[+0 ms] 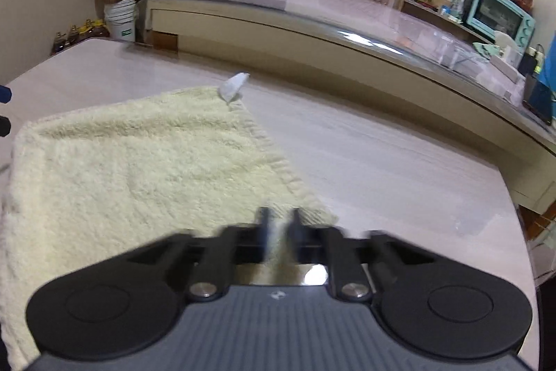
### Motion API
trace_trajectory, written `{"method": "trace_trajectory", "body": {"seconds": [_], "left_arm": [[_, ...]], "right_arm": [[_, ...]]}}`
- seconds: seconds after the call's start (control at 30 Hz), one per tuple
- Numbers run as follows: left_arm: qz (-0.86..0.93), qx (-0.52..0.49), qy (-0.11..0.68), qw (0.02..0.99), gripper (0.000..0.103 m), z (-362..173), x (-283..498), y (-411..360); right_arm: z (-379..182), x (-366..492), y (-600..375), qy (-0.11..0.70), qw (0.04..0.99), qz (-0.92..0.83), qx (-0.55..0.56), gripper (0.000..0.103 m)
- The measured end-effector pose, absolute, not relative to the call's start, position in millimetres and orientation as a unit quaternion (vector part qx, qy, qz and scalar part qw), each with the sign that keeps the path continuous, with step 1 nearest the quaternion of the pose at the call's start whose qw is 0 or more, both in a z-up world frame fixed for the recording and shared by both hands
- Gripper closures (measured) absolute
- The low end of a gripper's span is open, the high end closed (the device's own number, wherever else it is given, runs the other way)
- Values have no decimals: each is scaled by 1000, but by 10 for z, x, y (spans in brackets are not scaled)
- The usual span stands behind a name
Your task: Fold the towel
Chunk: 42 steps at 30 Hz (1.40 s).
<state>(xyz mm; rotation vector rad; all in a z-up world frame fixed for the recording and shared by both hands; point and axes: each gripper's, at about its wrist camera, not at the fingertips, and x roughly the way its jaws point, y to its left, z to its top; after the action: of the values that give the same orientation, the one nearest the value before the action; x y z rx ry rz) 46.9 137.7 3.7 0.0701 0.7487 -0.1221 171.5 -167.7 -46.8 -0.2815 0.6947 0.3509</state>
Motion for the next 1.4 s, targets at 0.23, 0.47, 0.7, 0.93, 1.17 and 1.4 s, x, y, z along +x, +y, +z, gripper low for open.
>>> {"method": "trace_trajectory", "body": {"seconds": [0.23,0.47,0.7,0.93,1.17,1.4], "left_arm": [[-71,38,368,926,19,-10,491,1287],[-73,37,365,928,16,-6,521,1222],[-72,34,360,930,15,10,483,1148],[-72,31,357,931,12,21,441,1188],[-74,36,357,931,11,-7,504,1143],[-69,39,361,929,10,-56,482,1116]], "right_arm": [[-461,1487,-2509,355,930,88,-32,97],[-320,1234,-2575,312,941,128,5,85],[-397,1514,-2020,329,921,206,-30,83],[-496,1376,-2380,351,924,139,-57,80],[-296,1229,-2458,322,933,157,-18,68],[-435,1423,-2236,339,922,180,-43,68]]}}
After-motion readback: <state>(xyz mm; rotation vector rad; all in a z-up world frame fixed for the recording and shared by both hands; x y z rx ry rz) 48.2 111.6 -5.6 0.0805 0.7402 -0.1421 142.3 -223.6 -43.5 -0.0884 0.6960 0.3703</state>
